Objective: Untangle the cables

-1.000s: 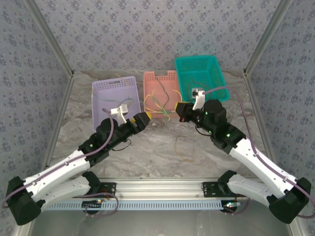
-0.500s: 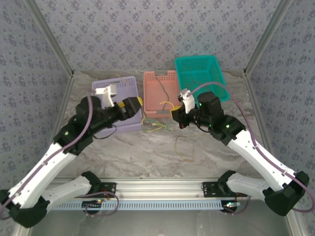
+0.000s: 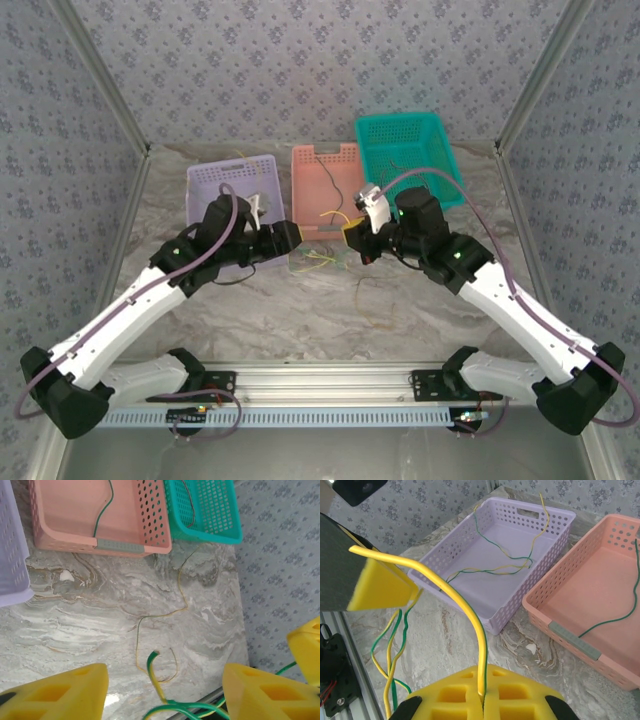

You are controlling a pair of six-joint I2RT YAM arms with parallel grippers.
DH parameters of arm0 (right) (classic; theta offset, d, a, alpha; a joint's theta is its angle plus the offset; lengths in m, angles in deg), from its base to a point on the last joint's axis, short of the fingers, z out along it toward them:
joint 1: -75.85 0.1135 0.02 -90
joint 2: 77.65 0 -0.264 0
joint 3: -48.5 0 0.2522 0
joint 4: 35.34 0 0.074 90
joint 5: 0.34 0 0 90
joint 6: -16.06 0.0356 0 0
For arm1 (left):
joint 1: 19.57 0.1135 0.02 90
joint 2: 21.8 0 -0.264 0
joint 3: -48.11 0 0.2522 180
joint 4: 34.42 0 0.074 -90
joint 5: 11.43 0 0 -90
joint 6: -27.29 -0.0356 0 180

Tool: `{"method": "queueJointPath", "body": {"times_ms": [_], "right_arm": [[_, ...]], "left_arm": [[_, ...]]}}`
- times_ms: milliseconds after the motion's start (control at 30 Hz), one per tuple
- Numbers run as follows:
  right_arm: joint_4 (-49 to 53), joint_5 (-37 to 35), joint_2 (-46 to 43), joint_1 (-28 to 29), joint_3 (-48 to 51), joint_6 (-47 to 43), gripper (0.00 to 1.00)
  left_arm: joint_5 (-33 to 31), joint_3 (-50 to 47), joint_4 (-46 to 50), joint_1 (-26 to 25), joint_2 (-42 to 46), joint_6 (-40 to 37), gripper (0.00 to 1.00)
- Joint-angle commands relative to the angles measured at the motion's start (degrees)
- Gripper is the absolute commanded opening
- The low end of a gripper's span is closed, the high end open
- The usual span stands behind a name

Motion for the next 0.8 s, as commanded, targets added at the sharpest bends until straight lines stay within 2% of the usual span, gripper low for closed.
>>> {"method": "queueJointPath", "body": {"times_ms": [0, 167, 267, 600, 767], "right_arm": [[-0.27, 0.14, 0.08, 0.72, -1.71, -0.6, 0.0], [-0.49, -0.13, -0.1, 1.63, -1.63, -0.58, 0.0], [-0.53, -0.17, -0.1, 1.84, -1.53, -0.49, 0.0], [-1.0, -0.29, 0.03, 1.92, -0.9, -0.32, 0.0], [-0.62, -0.09, -0.43, 2.02, -0.68, -0.16, 0.0]], "left_arm": [[1.25, -0.18, -2.41, -0.24, -1.34, 0.81, 0.53], [0.58, 0.63, -2.65, -0.22, -2.76, 0.2, 0.46], [0.81, 1.08, -3.14, -0.25, -3.47, 0.24, 0.37], [0.26, 1.32, -3.32, -0.68, -2.48, 0.22, 0.0], [-2.22, 3.61, -1.33, 0.59, -1.45, -0.86, 0.0]]}}
